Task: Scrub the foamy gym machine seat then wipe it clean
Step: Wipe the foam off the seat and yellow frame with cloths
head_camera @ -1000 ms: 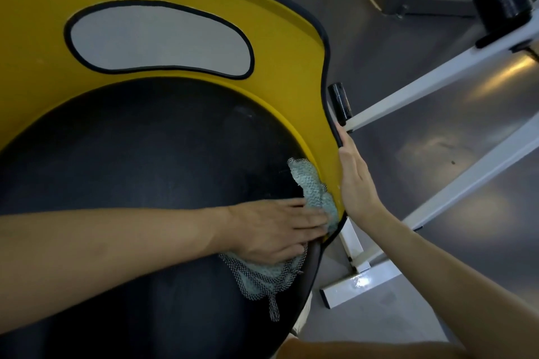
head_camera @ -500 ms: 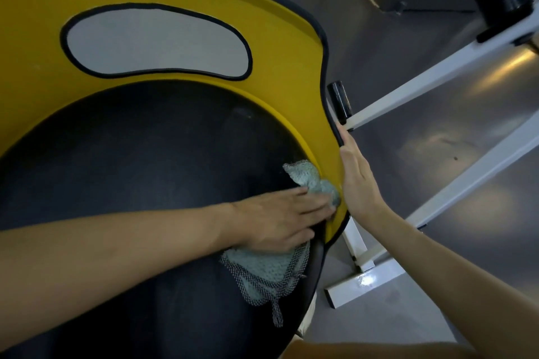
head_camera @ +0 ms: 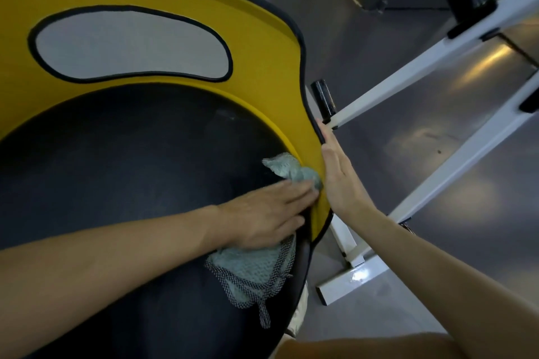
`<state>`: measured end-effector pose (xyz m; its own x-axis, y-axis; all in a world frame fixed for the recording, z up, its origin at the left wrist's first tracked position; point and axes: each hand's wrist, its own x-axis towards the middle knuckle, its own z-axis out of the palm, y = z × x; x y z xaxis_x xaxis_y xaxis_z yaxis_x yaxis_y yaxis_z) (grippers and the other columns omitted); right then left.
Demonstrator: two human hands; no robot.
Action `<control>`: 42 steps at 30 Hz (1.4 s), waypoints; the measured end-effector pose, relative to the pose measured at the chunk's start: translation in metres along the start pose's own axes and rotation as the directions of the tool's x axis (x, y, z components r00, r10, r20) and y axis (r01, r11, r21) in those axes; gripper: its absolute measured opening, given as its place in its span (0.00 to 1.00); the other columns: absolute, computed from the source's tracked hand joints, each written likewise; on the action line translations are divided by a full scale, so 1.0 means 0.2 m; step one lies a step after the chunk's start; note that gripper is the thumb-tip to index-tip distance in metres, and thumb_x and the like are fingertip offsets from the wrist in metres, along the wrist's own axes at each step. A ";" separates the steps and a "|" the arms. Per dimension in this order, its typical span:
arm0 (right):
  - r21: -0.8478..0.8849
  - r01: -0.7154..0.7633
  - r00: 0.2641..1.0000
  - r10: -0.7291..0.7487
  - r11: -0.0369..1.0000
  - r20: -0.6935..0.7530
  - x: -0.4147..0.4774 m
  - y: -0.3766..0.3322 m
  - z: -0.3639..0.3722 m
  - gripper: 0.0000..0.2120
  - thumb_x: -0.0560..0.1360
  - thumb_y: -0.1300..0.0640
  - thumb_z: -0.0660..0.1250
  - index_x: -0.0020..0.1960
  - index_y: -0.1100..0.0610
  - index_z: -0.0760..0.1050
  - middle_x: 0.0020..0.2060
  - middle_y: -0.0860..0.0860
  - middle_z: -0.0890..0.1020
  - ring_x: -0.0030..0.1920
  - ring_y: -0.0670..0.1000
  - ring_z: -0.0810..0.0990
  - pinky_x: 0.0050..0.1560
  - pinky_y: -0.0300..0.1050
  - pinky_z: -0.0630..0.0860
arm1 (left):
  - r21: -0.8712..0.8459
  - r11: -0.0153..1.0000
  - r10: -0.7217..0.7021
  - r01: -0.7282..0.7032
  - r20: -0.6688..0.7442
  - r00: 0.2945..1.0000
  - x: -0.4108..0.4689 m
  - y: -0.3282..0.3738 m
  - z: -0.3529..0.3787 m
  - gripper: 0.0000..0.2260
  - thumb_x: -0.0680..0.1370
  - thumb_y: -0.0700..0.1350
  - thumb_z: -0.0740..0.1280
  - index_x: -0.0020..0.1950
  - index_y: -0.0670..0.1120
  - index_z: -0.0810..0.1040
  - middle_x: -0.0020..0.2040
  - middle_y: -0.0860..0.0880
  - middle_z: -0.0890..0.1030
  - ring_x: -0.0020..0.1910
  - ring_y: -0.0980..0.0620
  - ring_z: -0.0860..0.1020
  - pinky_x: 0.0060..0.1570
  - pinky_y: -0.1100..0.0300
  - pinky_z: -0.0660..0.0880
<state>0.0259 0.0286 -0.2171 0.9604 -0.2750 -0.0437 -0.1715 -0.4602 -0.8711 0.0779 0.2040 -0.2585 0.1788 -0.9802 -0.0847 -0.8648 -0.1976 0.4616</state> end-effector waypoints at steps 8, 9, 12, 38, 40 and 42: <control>-0.023 -0.024 1.000 0.024 0.999 0.017 -0.03 -0.05 0.00 0.23 0.88 0.53 0.44 0.83 0.51 0.53 0.81 0.44 0.57 0.78 0.37 0.52 0.78 0.35 0.47 | -0.224 0.974 -0.043 0.035 -0.035 0.998 -0.07 0.20 0.05 0.25 0.87 0.50 0.49 0.83 0.46 0.48 0.83 0.51 0.45 0.79 0.61 0.38 0.76 0.65 0.34; -0.032 -0.029 0.999 0.030 0.999 0.018 -0.03 -0.05 0.00 0.23 0.88 0.52 0.44 0.83 0.50 0.53 0.81 0.44 0.57 0.78 0.37 0.52 0.79 0.36 0.46 | -0.168 0.986 0.005 -0.008 -0.019 1.000 -0.09 0.19 0.07 0.25 0.87 0.50 0.49 0.83 0.46 0.49 0.83 0.50 0.46 0.79 0.61 0.38 0.76 0.64 0.34; -0.024 -0.019 1.000 0.020 1.000 0.015 -0.02 -0.04 0.00 0.24 0.87 0.50 0.44 0.83 0.49 0.53 0.81 0.44 0.57 0.78 0.37 0.52 0.79 0.38 0.47 | -0.021 0.997 0.071 -0.071 -0.007 0.997 -0.09 0.12 0.07 0.26 0.87 0.51 0.48 0.83 0.44 0.48 0.83 0.47 0.46 0.81 0.58 0.40 0.77 0.61 0.34; 0.002 -0.017 1.000 0.017 1.000 -0.015 0.00 0.02 0.02 0.27 0.84 0.46 0.44 0.82 0.49 0.55 0.81 0.45 0.59 0.79 0.39 0.54 0.81 0.51 0.50 | -0.059 0.989 0.137 -0.132 0.090 0.986 -0.11 0.12 0.01 0.26 0.87 0.51 0.50 0.83 0.45 0.47 0.83 0.47 0.47 0.80 0.58 0.40 0.77 0.63 0.35; 0.003 -0.005 1.000 0.005 1.000 -0.002 0.00 0.00 0.02 0.27 0.84 0.46 0.44 0.82 0.48 0.55 0.81 0.45 0.60 0.79 0.41 0.55 0.81 0.51 0.51 | -0.012 0.987 0.163 -0.162 0.111 0.980 -0.11 0.08 0.01 0.26 0.87 0.52 0.48 0.83 0.45 0.48 0.83 0.46 0.49 0.81 0.57 0.43 0.79 0.58 0.38; 0.006 -0.010 1.000 0.010 1.000 0.002 0.00 0.00 0.01 0.25 0.86 0.47 0.44 0.82 0.49 0.54 0.81 0.46 0.59 0.79 0.40 0.55 0.81 0.48 0.50 | 0.037 0.983 0.171 -0.178 0.135 0.976 -0.08 0.05 -0.01 0.26 0.87 0.53 0.47 0.83 0.45 0.48 0.83 0.47 0.49 0.81 0.56 0.44 0.79 0.56 0.40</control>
<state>0.0257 0.0307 -0.2185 0.9592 -0.2779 -0.0530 -0.1794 -0.4524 -0.8736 0.0666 0.2181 -0.2512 -0.0367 -0.9917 -0.1228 -0.8998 -0.0207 0.4359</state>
